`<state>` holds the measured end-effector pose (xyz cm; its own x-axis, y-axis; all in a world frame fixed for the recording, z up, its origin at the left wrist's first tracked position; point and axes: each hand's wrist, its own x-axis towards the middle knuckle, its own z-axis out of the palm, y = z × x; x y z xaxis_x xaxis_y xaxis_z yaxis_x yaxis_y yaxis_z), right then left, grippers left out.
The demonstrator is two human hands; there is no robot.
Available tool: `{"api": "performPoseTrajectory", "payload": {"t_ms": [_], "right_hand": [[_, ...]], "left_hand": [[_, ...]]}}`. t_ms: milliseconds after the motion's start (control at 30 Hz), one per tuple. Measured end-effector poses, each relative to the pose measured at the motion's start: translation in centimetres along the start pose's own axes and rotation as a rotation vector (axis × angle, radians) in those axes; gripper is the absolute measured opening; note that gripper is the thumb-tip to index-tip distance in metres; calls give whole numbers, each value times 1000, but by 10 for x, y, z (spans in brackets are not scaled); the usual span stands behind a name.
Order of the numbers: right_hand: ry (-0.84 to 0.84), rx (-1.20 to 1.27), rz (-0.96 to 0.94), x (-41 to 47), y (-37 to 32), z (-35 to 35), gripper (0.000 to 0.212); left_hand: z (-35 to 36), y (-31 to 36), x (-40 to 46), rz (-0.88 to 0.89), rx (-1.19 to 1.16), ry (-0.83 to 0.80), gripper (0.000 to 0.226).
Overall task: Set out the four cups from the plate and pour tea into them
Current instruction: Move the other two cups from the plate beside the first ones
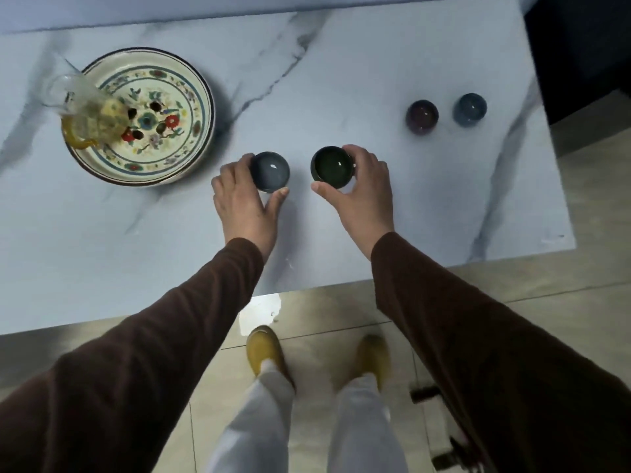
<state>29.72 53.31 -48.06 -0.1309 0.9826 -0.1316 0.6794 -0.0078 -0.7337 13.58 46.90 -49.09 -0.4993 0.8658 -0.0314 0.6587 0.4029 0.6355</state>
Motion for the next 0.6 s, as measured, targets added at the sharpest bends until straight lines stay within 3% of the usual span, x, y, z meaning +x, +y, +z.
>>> {"api": "performPoseTrajectory", "payload": {"t_ms": [333, 600], "right_hand": [[6, -3, 30, -5, 114, -115, 62], [14, -53, 88, 38, 160, -156, 63]], "left_hand": [[100, 105, -56, 16, -21, -113, 60], [158, 148, -41, 54, -21, -188, 60]]}}
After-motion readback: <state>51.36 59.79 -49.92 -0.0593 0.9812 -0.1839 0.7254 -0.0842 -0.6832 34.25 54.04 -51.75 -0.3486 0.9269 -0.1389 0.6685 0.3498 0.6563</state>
